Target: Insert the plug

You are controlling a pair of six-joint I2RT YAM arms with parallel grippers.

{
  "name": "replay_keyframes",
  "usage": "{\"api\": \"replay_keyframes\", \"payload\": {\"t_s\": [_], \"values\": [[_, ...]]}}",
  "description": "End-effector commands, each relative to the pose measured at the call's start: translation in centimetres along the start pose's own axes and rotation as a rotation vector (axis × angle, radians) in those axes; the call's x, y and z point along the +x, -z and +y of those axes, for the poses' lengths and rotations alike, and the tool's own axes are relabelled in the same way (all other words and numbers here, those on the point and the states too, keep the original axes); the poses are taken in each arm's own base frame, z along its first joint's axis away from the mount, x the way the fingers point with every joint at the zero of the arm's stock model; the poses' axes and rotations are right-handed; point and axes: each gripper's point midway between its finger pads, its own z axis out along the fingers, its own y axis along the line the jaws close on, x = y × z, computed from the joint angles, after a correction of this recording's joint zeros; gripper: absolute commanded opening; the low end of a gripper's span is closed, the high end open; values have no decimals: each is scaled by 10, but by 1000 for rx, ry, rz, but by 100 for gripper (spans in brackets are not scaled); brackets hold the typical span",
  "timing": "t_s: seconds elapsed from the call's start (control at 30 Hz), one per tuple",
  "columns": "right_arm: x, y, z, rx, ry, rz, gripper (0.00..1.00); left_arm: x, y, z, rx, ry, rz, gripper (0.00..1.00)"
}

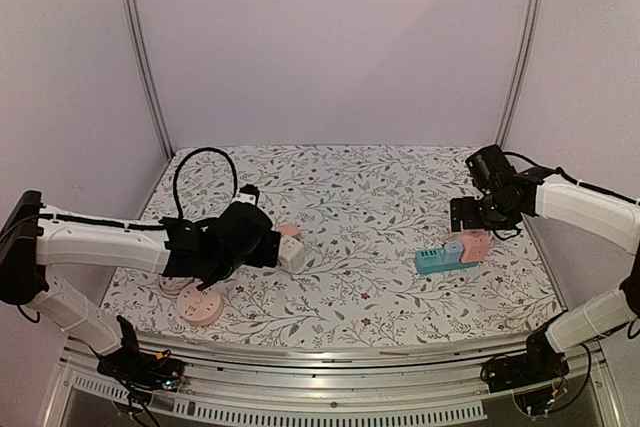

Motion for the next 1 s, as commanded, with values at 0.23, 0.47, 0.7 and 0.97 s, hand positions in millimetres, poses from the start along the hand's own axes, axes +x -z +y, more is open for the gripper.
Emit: {"api": "replay_keyframes", "payload": {"t_s": [0.23, 0.47, 0.7, 0.97], "values": [[-1, 26, 18, -158, 8, -106, 99, 35, 5, 120, -335, 234, 150, 99], [3, 35, 25, -215, 12, -144, 99, 57, -9, 153, -365, 317, 258, 99], [5, 45, 31, -261, 18, -171, 99, 84, -23, 158, -333, 381, 380, 99], [5, 47, 33, -270, 22, -179, 99, 103, -34, 156, -298, 437, 434, 98]]}}
